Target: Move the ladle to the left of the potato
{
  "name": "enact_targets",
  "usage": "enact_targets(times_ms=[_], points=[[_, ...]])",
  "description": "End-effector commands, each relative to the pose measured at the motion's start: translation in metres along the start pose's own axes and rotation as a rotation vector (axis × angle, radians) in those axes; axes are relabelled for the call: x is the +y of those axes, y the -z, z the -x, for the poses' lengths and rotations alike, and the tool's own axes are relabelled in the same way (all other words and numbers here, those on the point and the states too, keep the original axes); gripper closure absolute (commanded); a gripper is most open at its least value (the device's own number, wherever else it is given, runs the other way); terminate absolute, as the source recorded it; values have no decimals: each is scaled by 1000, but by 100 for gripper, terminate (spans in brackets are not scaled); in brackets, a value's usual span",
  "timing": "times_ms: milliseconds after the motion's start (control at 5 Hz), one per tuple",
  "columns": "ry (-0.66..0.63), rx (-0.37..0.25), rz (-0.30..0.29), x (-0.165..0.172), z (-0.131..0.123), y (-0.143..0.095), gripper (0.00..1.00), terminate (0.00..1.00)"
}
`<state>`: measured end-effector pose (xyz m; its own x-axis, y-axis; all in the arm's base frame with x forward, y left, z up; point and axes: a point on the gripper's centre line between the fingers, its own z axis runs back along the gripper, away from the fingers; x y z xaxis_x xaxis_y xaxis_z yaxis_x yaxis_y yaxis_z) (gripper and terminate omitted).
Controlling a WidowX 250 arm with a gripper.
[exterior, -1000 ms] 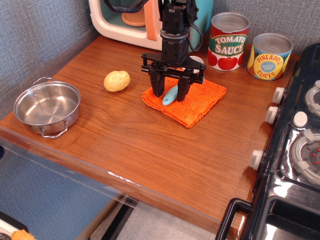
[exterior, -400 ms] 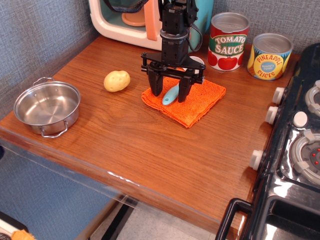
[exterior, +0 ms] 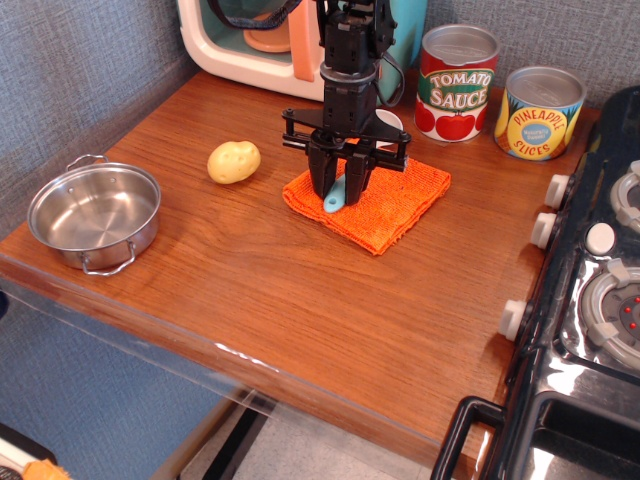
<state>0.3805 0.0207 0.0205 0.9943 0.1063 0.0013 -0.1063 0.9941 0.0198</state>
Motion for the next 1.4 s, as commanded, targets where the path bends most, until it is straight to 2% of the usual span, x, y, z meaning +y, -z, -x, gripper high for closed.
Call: enact_targets(times_ms=[0,200,400,600,1000,1200], points=[[8,-62,20,4,-5,-29,100,0],[-5,-129,73,20,-5,-65,100,0],[-33,-147,94,48,-3,-81,100,0],[-67,-128,55,84,1,-77,100,0],[-77,-63,-100,155,-8,-50,100,0],[-84,-24,-138,176,-9,-35,100,0]])
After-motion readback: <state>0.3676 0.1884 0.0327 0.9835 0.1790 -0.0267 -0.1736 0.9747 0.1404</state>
